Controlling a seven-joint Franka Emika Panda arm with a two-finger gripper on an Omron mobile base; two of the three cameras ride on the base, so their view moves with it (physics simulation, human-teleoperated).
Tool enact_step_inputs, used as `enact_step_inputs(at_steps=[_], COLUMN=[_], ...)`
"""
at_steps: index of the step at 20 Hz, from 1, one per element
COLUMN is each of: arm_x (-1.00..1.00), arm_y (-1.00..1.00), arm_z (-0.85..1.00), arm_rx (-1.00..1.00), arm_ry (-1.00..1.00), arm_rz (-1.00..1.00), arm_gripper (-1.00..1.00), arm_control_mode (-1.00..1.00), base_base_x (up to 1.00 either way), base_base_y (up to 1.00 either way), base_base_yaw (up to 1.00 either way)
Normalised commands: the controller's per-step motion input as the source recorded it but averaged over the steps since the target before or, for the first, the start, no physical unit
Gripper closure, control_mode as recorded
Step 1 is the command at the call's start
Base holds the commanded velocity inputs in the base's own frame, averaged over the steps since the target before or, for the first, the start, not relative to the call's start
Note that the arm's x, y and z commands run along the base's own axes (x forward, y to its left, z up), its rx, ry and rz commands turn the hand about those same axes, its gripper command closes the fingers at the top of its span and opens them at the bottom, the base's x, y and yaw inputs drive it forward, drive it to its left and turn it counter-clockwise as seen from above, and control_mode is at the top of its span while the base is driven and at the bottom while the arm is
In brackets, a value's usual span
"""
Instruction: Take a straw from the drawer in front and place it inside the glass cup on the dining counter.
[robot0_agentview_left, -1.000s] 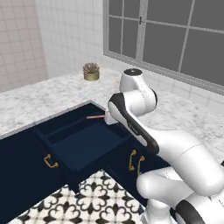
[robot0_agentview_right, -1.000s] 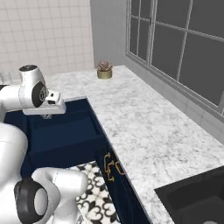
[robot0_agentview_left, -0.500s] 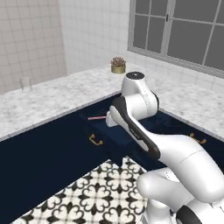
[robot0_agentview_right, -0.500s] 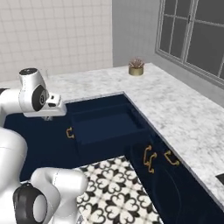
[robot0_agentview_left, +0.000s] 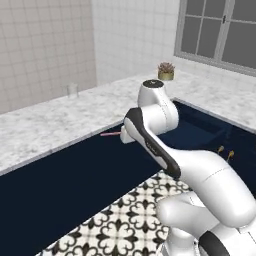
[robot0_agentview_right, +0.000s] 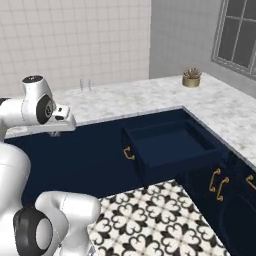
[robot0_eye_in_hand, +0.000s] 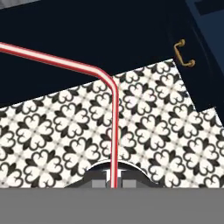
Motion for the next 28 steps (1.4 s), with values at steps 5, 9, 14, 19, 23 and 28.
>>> enact_step_inputs(at_steps=[5,9,14,19,23,28], arm_x=[0.00,0.00,0.00,0.00,0.00,0.00], arm_y=[0.00,0.00,0.00,0.00,0.00,0.00], arm_z=[0.00,0.00,0.00,0.00,0.00,0.00], arm_rx=[0.00,0.00,0.00,0.00,0.00,0.00], arm_ry=[0.00,0.00,0.00,0.00,0.00,0.00], arm_rz=[0.00,0.00,0.00,0.00,0.00,0.00], arm_gripper=[1.00,1.00,1.00,1.00,1.00,1.00], arm_control_mode=[1.00,1.00,1.00,1.00,1.00,1.00], base_base_x=[-0.22,-0.34,-0.21,0.00,0.00,0.00], base_base_y=[1.00,1.00,1.00,1.00,1.00,1.00], base_base_yaw=[0.32,0.42,0.37,0.27,0.21,0.12])
